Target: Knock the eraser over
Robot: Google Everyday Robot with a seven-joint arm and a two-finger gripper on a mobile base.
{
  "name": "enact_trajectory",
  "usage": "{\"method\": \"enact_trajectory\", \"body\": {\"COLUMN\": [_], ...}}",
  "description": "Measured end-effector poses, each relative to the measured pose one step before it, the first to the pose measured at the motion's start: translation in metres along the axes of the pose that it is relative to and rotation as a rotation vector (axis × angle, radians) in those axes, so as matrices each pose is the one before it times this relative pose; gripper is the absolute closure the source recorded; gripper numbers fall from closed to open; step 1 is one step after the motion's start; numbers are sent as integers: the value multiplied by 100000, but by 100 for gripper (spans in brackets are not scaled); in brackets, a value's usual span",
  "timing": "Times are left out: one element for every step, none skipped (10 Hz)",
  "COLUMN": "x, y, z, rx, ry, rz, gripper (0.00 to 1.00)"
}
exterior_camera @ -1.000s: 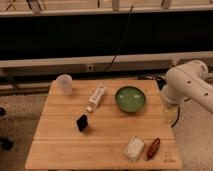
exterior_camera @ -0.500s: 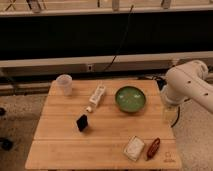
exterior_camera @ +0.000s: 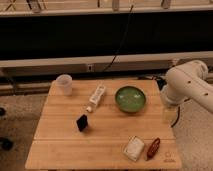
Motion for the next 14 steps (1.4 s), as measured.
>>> {"method": "enact_trajectory", "body": {"x": [0,0,-3,-285,-712,-1321,-1173,-591,-181,-743,-829,-870,-614,-501], "y": [0,1,18,182,260,366,157,250,258,489,329,194,426,330], "z": [0,1,13,89,93,72,74,110,73,83,70,173,290,169], "rx": [-2,0,-25,97,443,423,276,261,199,200,187,126,41,94], "ry": [4,2,25,294,347,292,200,492,312,372,309,72,403,238], "rz": [-7,-1,-34,-817,-1618,-2010,-1851,-1641,-1022,-2334,-1572,-1501,-1354,-932], "gripper": [20,20,20,20,20,20,20,20,20,20,20,20,20,20]}}
